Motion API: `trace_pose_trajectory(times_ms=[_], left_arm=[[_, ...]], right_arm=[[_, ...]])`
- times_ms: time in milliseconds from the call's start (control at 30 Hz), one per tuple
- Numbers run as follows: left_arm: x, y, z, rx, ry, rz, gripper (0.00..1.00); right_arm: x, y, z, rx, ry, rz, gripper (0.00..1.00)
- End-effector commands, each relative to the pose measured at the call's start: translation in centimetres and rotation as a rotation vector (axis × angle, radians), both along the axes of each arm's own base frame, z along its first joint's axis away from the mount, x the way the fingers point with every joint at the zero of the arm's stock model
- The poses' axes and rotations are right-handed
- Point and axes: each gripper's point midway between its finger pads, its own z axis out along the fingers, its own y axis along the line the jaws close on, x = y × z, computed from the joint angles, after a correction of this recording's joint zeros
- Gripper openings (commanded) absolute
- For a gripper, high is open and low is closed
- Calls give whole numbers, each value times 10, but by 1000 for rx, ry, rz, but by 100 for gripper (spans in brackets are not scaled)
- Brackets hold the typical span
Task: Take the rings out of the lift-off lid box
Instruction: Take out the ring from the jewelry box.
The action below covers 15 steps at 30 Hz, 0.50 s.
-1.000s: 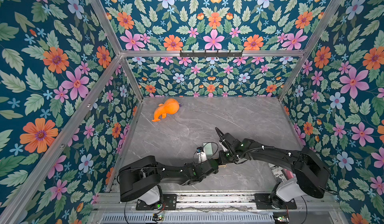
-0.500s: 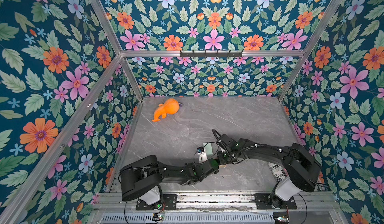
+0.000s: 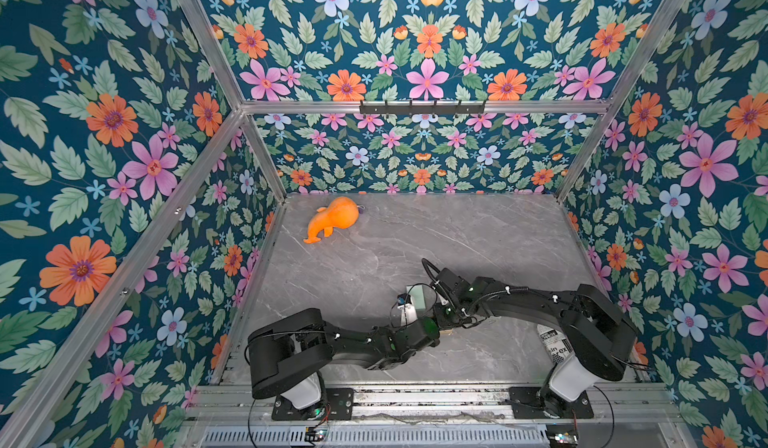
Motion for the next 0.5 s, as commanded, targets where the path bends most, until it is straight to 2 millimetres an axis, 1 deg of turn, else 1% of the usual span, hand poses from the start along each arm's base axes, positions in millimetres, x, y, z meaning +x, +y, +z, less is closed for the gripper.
trace_pose_trajectory(times_ms=[0, 267, 467], left_arm=[[-4, 5, -8, 30, 22, -6, 36], [-4, 6, -13, 37, 30, -3, 35], [-5, 7, -14, 37, 33, 1, 35]], right_arm=[[0, -1, -1, -4, 3, -14, 19], [-2, 1, 0, 3, 12, -12, 20], [-3, 2, -1, 0, 12, -10, 24]])
